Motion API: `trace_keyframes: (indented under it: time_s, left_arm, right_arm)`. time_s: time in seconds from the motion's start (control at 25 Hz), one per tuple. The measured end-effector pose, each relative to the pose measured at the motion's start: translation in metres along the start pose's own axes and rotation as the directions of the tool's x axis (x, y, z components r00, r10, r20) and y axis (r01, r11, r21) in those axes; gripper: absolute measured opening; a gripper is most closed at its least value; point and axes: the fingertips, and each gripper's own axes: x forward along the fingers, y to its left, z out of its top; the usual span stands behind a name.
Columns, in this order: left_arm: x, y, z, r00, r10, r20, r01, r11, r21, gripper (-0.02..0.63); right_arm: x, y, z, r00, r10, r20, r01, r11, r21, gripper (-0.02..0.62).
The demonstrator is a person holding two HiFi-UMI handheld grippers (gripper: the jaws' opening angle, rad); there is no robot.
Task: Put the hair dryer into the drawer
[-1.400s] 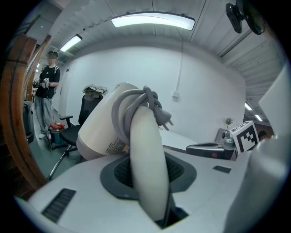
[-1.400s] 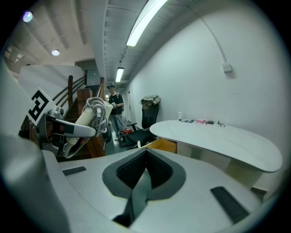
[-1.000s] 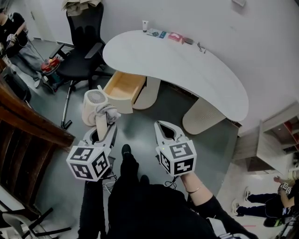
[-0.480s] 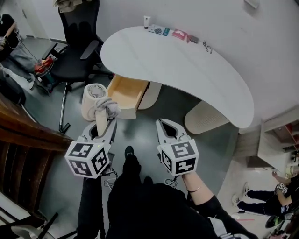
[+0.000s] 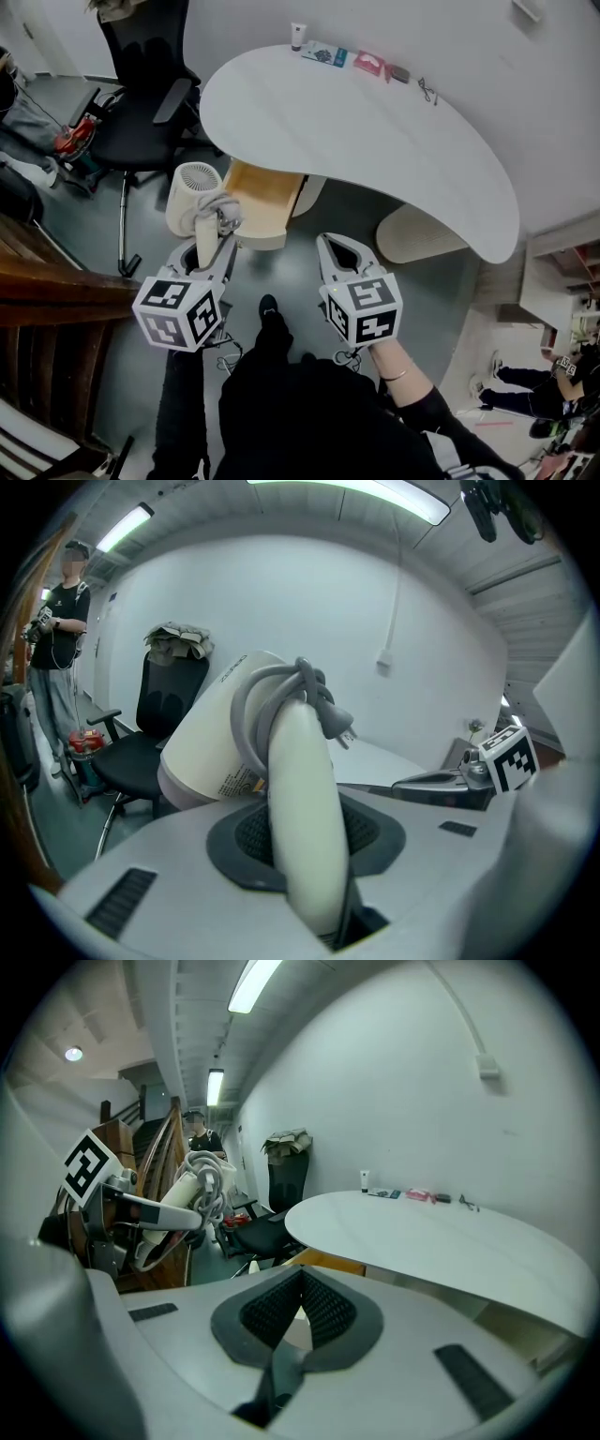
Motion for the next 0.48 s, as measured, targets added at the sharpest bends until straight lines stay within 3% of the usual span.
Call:
trace_keyframes:
  time_s: [0.48]
  left_arm:
    - [0.043, 0.047, 0.001, 0.988, -0.088, -0.124, 0.092, 0.996, 0.023, 0.117]
  right_arm:
    - [0.056, 0.002, 0.015, 0.997, -0.051, -0.061, 0.053, 0.998, 0.025, 0.002]
